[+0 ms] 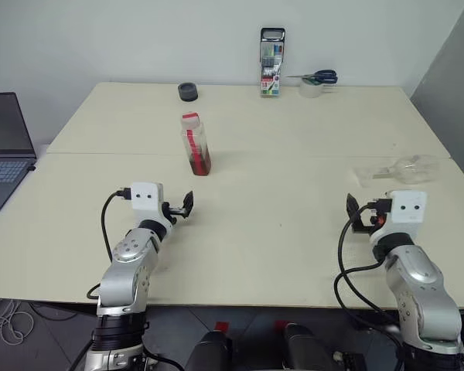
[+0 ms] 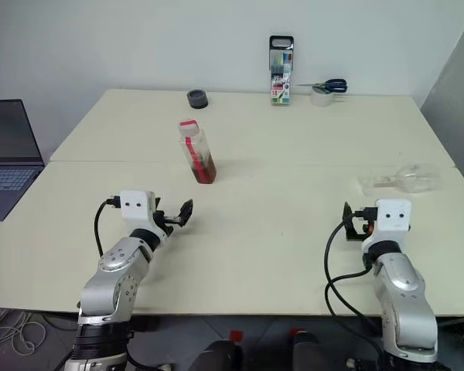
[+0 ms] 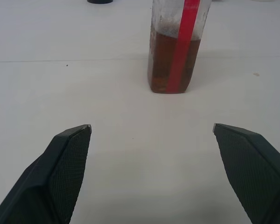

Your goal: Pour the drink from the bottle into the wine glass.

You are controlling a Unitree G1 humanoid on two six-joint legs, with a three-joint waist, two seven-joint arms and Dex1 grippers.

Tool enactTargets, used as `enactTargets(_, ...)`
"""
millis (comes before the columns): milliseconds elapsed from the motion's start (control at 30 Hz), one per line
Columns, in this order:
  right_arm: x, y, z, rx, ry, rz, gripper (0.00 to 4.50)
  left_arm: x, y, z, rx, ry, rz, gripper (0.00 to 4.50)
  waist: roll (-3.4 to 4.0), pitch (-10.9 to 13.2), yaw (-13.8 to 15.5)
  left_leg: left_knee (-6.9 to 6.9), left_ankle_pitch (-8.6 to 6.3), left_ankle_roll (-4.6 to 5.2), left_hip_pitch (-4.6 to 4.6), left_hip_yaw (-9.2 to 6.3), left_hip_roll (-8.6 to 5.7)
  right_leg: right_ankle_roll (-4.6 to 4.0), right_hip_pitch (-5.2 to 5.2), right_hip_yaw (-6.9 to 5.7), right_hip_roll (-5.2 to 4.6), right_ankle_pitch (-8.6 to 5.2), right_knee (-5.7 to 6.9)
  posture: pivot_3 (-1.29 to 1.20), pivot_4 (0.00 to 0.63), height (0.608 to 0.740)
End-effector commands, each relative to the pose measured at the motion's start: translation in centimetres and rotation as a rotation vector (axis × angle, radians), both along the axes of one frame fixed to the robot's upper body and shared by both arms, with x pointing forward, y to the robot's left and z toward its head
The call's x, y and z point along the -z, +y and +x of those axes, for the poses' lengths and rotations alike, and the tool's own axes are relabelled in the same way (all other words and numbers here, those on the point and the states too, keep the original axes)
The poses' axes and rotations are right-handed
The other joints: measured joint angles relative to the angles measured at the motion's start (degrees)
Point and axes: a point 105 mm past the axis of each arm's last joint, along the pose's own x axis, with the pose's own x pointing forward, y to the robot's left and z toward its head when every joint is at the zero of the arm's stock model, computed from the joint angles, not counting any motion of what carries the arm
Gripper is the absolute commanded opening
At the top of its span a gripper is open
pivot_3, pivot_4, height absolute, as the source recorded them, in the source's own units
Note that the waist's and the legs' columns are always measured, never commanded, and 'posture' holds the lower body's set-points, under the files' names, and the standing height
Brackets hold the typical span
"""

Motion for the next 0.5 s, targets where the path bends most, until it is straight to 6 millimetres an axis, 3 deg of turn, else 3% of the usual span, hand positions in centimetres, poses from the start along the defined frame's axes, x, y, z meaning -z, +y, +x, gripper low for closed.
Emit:
enactTargets(33, -1.52, -0.17, -0.27, 0.003, -0.056, -0.011, 4.5, -2.41, -0.12, 0.01, 0.004, -0.09, 0.027, 4.48, 0.0, 0.0, 0.0, 0.0, 0.0, 0.0, 0.0, 0.0, 0.0, 0.0, 0.0, 0.0, 0.0, 0.0, 0.0, 0.0, 0.15, 0.74)
enactTargets(500, -1.92, 0.17, 0.26, -0.043, -0.063, -0.044, 4.5, -3.11, -0.48, 0.19, 0.006, -0.122, 0.031, 4.48, 0.0, 0.0, 0.0, 0.0, 0.0, 0.0, 0.0, 0.0, -0.01, 0.0, 0.0, -0.01, 0.01, 0.0, 0.0, 0.0, 0.15, 0.74)
